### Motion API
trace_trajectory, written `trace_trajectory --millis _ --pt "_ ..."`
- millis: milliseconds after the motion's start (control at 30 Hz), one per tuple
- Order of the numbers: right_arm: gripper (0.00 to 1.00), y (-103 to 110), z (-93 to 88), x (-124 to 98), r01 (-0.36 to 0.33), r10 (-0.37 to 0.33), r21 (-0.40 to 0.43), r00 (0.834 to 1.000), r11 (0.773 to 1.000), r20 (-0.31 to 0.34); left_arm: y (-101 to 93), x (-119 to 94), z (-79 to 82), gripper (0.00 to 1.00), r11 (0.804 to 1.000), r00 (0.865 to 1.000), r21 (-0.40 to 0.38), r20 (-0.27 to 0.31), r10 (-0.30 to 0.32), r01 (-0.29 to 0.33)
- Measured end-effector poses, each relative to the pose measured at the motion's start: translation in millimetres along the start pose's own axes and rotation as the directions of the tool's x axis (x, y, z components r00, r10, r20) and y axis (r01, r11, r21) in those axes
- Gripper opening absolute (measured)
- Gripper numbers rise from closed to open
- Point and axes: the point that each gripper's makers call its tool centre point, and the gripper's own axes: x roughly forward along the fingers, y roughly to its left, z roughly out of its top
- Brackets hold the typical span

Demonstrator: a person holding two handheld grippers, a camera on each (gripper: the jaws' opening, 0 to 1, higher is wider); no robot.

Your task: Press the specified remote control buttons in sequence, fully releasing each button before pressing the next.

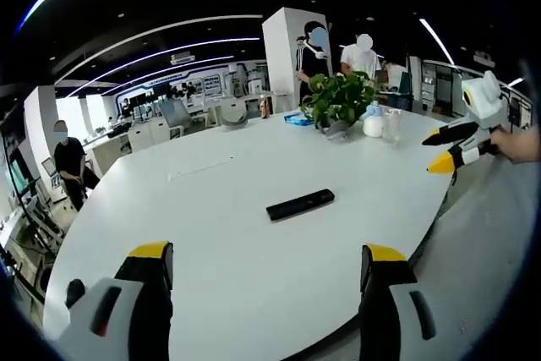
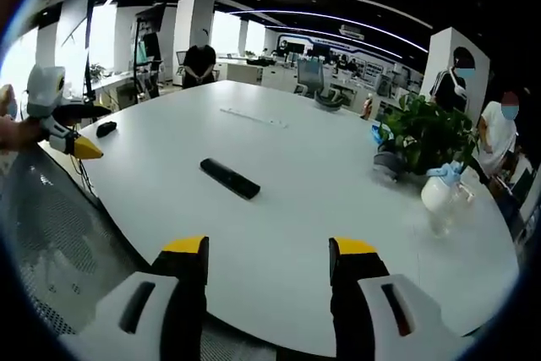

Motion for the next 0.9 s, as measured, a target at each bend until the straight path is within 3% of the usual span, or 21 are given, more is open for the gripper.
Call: trace_trajectory --millis 900 --pt "0.59 -1.3 0.3 1.5 -0.001 0.001 0.003 1.0 1.0 0.002 -1.5 -1.3 -0.4 0.9 1.0 1.0 -0.004 -0.001 0.001 -0.001"
